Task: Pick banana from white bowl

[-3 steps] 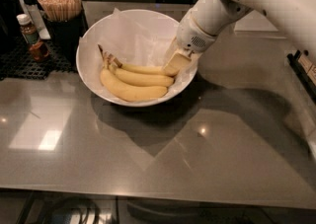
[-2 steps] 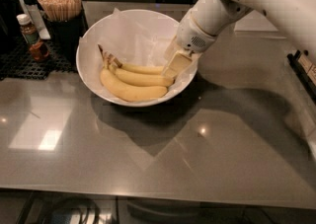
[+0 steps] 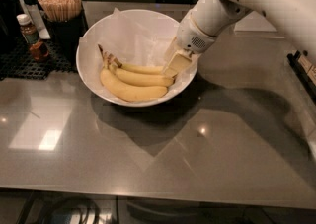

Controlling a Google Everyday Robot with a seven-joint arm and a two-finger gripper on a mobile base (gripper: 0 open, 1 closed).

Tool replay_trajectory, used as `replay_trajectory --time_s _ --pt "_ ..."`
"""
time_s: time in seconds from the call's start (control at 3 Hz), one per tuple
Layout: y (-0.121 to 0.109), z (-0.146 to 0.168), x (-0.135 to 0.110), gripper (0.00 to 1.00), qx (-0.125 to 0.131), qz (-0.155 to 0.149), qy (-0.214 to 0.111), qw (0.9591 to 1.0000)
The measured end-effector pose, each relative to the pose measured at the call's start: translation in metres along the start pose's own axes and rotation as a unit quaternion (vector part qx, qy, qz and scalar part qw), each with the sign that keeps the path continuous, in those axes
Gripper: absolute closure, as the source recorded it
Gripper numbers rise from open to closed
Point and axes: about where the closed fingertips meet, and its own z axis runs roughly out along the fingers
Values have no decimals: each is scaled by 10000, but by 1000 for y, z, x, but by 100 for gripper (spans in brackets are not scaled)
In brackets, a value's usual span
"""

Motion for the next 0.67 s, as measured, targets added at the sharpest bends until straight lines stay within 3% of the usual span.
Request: replay_trajectory --time_s 0.33,0.67 --pt "-1 4 9 55 -30 88 -30 10000" --pt "-1 4 9 37 -31 89 -30 10000"
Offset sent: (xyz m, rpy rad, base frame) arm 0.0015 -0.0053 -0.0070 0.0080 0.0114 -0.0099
